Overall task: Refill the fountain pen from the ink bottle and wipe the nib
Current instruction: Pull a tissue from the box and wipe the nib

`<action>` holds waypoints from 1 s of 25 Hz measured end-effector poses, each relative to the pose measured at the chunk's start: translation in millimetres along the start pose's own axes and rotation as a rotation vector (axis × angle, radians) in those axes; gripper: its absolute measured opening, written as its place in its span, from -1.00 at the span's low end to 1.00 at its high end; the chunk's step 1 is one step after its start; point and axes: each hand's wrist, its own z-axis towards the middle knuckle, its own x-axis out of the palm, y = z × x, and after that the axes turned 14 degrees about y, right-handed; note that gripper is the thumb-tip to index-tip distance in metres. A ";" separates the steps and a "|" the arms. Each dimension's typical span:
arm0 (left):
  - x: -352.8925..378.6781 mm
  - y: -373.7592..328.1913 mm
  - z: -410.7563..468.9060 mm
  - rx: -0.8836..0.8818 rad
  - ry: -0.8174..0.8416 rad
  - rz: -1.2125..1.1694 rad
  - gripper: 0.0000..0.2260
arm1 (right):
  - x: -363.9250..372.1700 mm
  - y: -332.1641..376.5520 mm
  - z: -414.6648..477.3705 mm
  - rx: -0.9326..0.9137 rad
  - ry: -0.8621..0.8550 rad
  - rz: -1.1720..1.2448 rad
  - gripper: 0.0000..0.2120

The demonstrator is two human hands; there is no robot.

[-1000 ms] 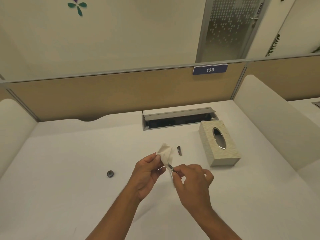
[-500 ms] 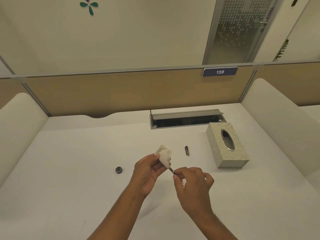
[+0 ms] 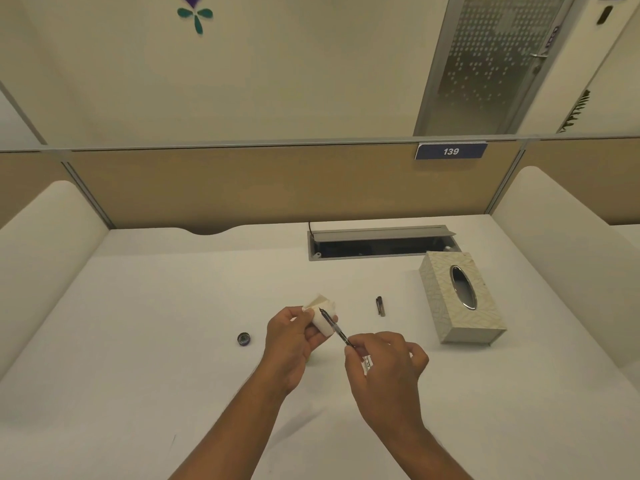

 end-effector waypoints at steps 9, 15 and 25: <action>-2.3 -8.1 -8.4 -0.014 0.128 -0.212 -0.70 | 5.7 -3.2 0.5 0.010 -0.001 -0.120 -0.88; -1.9 -7.1 -11.3 -0.011 0.161 -0.159 -0.79 | 5.6 -3.1 -0.7 -0.028 -0.018 -0.120 -0.90; 1.3 -3.1 -4.4 0.007 -0.004 -0.036 -0.76 | 4.7 -7.9 -3.3 -0.014 0.007 -0.074 -0.90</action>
